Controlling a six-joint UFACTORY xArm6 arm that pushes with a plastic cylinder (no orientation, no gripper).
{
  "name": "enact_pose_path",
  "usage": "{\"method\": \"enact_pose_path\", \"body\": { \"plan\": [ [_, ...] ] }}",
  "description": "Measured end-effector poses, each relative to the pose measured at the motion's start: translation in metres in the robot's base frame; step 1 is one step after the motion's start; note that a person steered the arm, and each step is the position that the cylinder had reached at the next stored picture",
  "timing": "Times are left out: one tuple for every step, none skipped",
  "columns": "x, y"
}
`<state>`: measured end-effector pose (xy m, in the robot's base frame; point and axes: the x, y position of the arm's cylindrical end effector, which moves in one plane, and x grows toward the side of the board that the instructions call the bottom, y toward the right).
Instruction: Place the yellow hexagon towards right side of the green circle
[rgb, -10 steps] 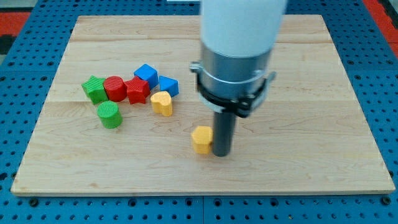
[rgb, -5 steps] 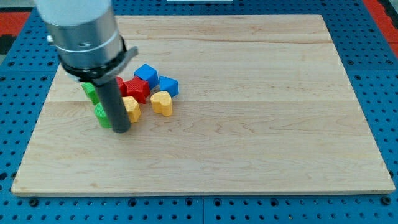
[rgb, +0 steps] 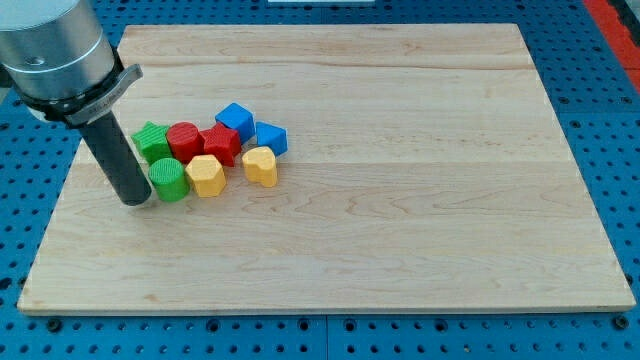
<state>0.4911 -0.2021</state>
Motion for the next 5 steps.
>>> {"method": "enact_pose_path", "body": {
  "plan": [
    [0.02,-0.005],
    [0.022,0.0],
    [0.004,-0.003],
    [0.003,0.003],
    [0.017,0.003]
  ]
}}
